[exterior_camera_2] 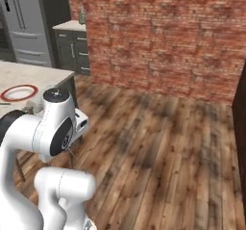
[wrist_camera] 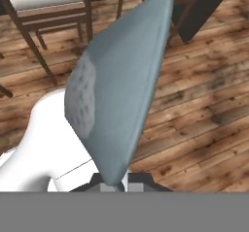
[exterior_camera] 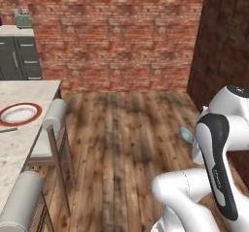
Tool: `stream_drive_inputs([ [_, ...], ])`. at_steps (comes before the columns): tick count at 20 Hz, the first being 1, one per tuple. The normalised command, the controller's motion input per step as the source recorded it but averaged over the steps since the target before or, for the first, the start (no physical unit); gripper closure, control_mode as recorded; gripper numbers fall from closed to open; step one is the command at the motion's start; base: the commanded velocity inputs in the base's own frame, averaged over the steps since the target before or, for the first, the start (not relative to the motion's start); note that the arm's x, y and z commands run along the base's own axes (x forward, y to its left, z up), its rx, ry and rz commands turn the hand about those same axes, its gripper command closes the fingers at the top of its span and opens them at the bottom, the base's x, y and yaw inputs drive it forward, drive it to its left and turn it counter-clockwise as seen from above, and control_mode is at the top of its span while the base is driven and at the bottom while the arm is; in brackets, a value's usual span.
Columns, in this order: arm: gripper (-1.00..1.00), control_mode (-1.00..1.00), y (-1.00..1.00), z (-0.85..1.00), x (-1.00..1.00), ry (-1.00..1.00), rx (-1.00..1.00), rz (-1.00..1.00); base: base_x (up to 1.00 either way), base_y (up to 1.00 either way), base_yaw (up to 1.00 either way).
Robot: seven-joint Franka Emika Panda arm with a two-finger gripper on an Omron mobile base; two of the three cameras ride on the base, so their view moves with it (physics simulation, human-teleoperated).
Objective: Take the fork and place it on the left side of the plate. Then take the spoon and place it on the right side of the plate. Make sure they're directly next to the plate.
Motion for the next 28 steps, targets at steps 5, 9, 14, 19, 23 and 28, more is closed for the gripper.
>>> stream_drive_inputs([
  [5,1.0,1.0,0.0,0.0,0.0,0.0,0.0,0.0,1.0,-0.09,0.24],
  [9,1.0,1.0,0.0,0.0,0.0,0.0,0.0,0.0,1.0,0.0,0.25],
  [14,1.0,1.0,0.0,0.0,0.0,0.0,0.0,0.0,1.0,0.0,0.27],
  [19,1.0,1.0,0.0,0.0,0.0,0.0,0.0,0.0,1.0,0.09,0.28],
  [23,1.0,1.0,0.0,0.0,0.0,0.0,0.0,0.0,0.97,0.3,0.26],
  [28,1.0,1.0,0.0,0.0,0.0,0.0,0.0,0.0,0.69,0.44,0.28],
])
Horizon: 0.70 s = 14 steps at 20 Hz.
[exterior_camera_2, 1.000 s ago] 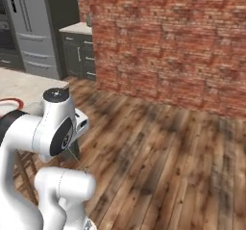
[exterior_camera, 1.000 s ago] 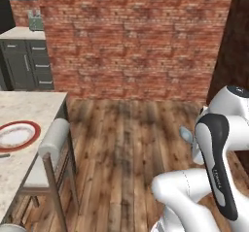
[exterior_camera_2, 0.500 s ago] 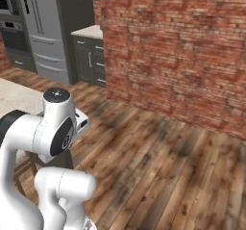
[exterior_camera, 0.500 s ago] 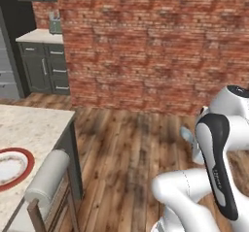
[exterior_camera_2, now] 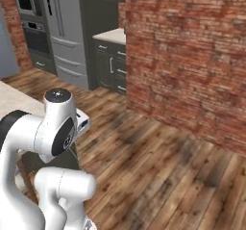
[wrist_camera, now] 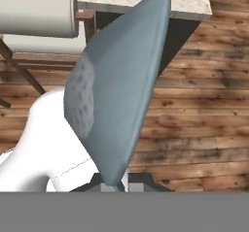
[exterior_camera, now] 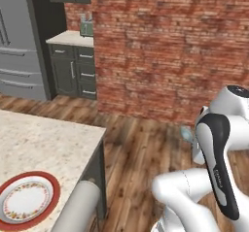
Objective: Take the fork and place it on the left side of the plate. Then take the spoon and place it on the right side of the plate. Make sure they're directly next to the plate.
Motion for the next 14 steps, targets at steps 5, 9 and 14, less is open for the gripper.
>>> stream_drive_inputs([
  [5,1.0,1.0,0.0,0.0,0.0,0.0,0.0,0.0,0.45,0.5,0.33],
  [9,1.0,1.0,0.0,0.0,0.0,0.0,0.0,0.0,0.3,0.22,0.44],
  [14,1.0,1.0,0.0,0.0,0.0,0.0,0.0,0.0,0.13,0.0,0.46],
])
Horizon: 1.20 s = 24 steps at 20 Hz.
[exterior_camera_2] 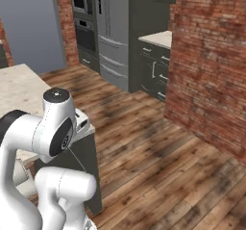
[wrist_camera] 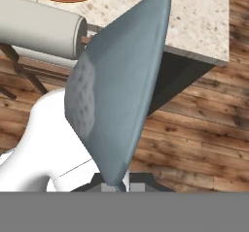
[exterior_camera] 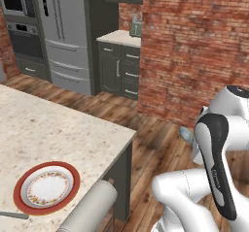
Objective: Take the fork and place it on the left side of the plate. Then take the spoon and place it on the right side of the plate. Make sure they're directly next to the plate.
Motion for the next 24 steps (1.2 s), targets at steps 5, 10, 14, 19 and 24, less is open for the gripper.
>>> stream_drive_inputs([
  [5,1.0,1.0,0.0,0.0,0.0,0.0,0.0,0.0,0.02,0.0,0.48],
  [10,1.0,1.0,0.0,0.0,0.0,0.0,0.0,0.0,0.0,0.0,0.52],
  [14,1.0,1.0,0.0,0.0,0.0,0.0,0.0,0.0,-0.01,0.0,0.54],
  [19,1.0,1.0,0.0,0.0,0.0,0.0,0.0,0.0,-0.14,0.0,0.57],
  [24,1.0,1.0,0.0,0.0,0.0,0.0,0.0,0.0,-0.19,0.0,0.59],
])
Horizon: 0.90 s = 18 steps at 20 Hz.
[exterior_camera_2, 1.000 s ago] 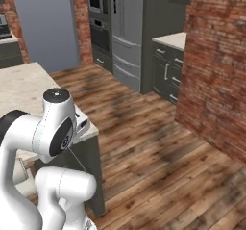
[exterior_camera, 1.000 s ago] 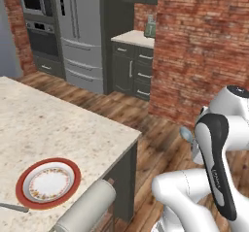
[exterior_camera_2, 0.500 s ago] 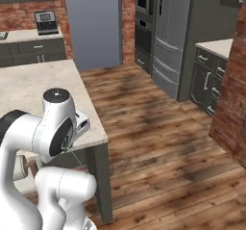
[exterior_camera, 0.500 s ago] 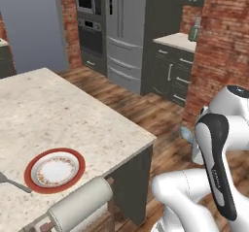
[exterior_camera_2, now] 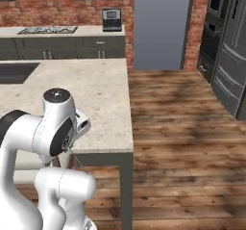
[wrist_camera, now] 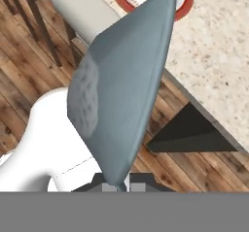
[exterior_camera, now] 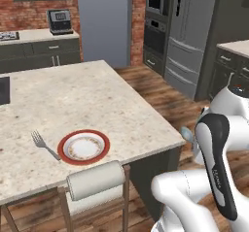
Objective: Take the fork and place it on the left side of the plate. Then take the spoon and place it on the right side of the plate. Make sure they're directly next to the plate.
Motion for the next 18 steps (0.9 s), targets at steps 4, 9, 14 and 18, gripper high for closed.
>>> stream_drive_inputs([
  [4,1.0,1.0,0.0,0.0,0.0,0.0,0.0,0.0,-0.03,0.0,0.56],
  [9,1.0,1.0,0.0,0.0,0.0,0.0,0.0,0.0,0.0,-0.2,0.42],
  [14,1.0,1.0,0.0,0.0,0.0,0.0,0.0,0.0,0.0,-0.35,0.37],
  [18,1.0,-1.0,-0.3,0.0,0.0,0.0,0.0,0.22,0.0,-0.09,0.09],
])
